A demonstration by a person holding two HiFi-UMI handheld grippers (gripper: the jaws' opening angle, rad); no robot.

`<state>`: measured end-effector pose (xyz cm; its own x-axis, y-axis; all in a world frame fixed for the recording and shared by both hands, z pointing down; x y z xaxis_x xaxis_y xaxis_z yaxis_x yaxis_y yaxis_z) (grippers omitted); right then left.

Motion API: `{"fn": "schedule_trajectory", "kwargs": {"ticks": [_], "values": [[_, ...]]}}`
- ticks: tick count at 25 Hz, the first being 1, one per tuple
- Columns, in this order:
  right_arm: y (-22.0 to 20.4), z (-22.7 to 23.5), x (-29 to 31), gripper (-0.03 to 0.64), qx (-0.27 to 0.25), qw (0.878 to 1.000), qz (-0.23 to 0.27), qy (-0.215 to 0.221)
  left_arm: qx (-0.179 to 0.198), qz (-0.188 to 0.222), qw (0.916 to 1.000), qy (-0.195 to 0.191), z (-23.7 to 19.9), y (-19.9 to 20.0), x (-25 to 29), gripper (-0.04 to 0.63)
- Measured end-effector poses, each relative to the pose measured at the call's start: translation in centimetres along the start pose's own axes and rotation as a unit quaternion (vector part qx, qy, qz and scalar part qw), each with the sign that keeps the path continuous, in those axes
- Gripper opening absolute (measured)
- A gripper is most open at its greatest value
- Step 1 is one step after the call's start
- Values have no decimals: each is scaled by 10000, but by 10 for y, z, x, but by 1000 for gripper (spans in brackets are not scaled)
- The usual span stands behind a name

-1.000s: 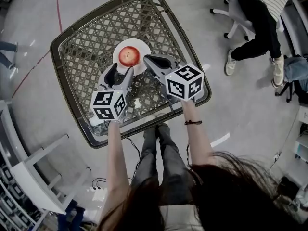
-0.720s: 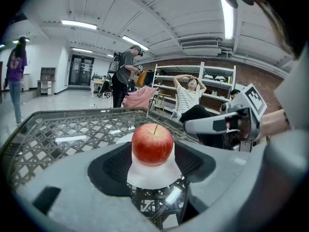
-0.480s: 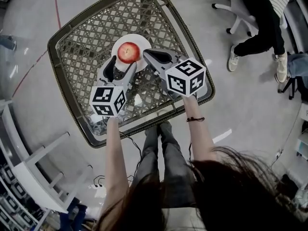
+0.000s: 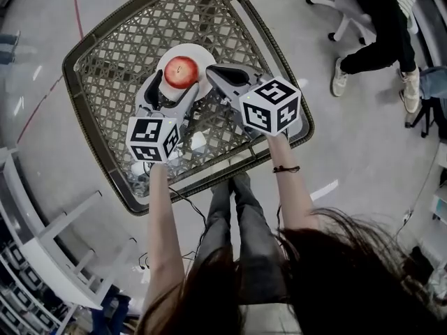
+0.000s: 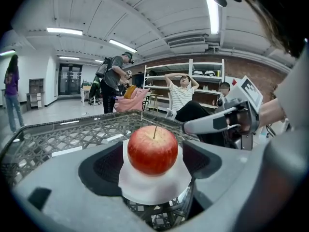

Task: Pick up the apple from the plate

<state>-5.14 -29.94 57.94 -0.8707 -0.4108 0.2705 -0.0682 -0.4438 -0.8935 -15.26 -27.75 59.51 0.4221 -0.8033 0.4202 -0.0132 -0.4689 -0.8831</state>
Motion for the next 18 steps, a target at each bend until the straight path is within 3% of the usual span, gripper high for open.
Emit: {"fn": "schedule_trajectory", "kwargs": {"ticks": [18], "values": [[-1, 12, 8, 9, 30, 9999, 20, -94, 443, -97, 9986, -285, 1, 4, 21, 397]]}}
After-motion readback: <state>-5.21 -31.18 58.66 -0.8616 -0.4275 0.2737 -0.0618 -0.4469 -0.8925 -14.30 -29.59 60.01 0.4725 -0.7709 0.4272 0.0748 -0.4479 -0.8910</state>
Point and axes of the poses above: the fingertips, and each gripper's own axes: x forward along the fingers, z to its right, y out of its top, the point moved 3 cm from there along -x, backward along the fingers, and after that the axes turned 7 degrees about -x, right-handed, at the moved point
